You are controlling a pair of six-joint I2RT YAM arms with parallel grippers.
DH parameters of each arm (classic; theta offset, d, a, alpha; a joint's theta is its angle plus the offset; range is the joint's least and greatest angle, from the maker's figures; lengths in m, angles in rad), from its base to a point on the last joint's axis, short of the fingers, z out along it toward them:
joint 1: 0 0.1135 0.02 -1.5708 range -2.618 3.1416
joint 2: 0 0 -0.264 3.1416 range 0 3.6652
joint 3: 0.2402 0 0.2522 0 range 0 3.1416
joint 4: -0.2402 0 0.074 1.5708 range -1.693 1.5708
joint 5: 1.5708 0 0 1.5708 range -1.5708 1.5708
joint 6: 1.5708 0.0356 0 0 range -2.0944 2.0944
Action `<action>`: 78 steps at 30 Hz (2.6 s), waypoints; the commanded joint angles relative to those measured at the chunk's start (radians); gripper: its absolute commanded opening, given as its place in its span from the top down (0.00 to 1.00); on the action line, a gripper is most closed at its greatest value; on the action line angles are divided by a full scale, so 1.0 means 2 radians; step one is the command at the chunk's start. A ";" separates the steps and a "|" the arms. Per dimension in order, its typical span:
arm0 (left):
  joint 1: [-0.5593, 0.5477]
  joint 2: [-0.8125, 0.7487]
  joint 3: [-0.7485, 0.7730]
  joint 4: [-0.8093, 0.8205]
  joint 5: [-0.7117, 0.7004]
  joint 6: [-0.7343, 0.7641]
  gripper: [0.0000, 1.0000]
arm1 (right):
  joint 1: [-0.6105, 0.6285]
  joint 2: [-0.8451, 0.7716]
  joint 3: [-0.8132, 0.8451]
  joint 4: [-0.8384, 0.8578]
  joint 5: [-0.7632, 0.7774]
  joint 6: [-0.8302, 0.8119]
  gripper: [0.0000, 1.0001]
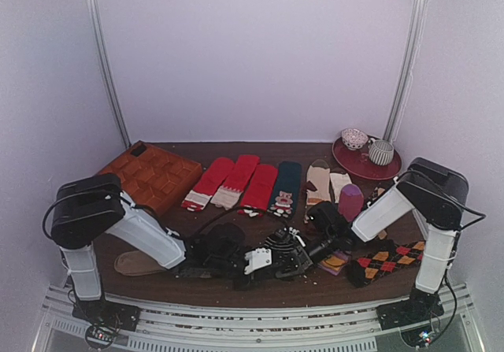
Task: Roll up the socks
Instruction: Roll the sock at the center of the board.
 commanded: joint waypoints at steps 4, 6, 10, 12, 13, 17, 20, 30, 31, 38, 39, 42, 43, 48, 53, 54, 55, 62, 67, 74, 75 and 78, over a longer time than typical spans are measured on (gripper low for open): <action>0.000 0.020 0.001 -0.093 0.021 -0.095 1.00 | -0.008 -0.028 -0.022 -0.111 0.093 -0.058 0.81; 0.004 0.020 -0.004 -0.119 0.041 -0.127 1.00 | -0.011 -0.068 -0.030 -0.096 0.115 -0.064 0.74; 0.015 0.027 -0.023 -0.139 0.089 -0.184 1.00 | -0.010 -0.161 -0.062 -0.039 0.175 -0.086 0.69; 0.020 0.036 -0.031 -0.139 0.105 -0.203 1.00 | -0.003 -0.216 -0.090 0.002 0.210 -0.105 0.67; 0.022 0.043 -0.034 -0.139 0.110 -0.210 1.00 | 0.005 -0.240 -0.106 0.021 0.231 -0.119 0.66; 0.034 0.061 -0.037 -0.143 0.133 -0.234 1.00 | 0.066 -0.304 -0.157 0.069 0.323 -0.203 0.63; 0.039 0.067 -0.040 -0.142 0.138 -0.243 1.00 | 0.135 -0.314 -0.167 0.076 0.387 -0.265 0.63; 0.044 0.082 -0.043 -0.146 0.144 -0.245 1.00 | 0.219 -0.258 -0.154 0.065 0.484 -0.337 0.63; 0.044 0.082 -0.043 -0.146 0.144 -0.246 1.00 | 0.219 -0.252 -0.152 0.066 0.484 -0.339 0.63; 0.044 0.083 -0.049 -0.140 0.146 -0.246 1.00 | 0.223 -0.215 -0.148 0.100 0.531 -0.357 0.64; 0.044 0.083 -0.049 -0.139 0.147 -0.246 1.00 | 0.223 -0.212 -0.148 0.107 0.535 -0.361 0.64; 0.044 0.085 -0.051 -0.138 0.148 -0.245 1.00 | 0.223 -0.200 -0.143 0.114 0.539 -0.370 0.64; 0.044 0.085 -0.051 -0.138 0.148 -0.245 1.00 | 0.224 -0.195 -0.140 0.115 0.538 -0.372 0.64; 0.044 0.088 -0.051 -0.137 0.148 -0.244 1.00 | 0.224 -0.168 -0.128 0.123 0.527 -0.371 0.64; 0.044 0.090 -0.051 -0.135 0.149 -0.244 1.00 | 0.223 -0.148 -0.115 0.110 0.512 -0.349 0.76; 0.044 0.090 -0.051 -0.134 0.148 -0.244 1.00 | 0.222 -0.146 -0.115 0.105 0.510 -0.342 0.80; 0.044 0.089 -0.050 -0.134 0.146 -0.244 1.00 | 0.220 -0.144 -0.112 0.096 0.506 -0.335 0.83; 0.044 0.042 -0.053 -0.120 0.103 -0.223 0.88 | 0.177 -0.130 -0.110 0.047 0.423 -0.263 0.94; 0.042 -0.032 -0.058 -0.105 0.053 -0.174 0.77 | 0.133 -0.116 -0.080 -0.019 0.320 -0.248 0.95; 0.026 -0.130 -0.092 -0.068 -0.024 -0.095 0.69 | 0.106 -0.048 0.049 -0.221 0.223 -0.245 0.94; 0.025 -0.139 -0.098 -0.063 -0.031 -0.090 0.69 | 0.104 -0.040 0.063 -0.239 0.215 -0.242 0.94; 0.021 -0.171 -0.117 -0.041 -0.044 -0.075 0.67 | 0.090 -0.012 0.099 -0.281 0.172 -0.220 0.93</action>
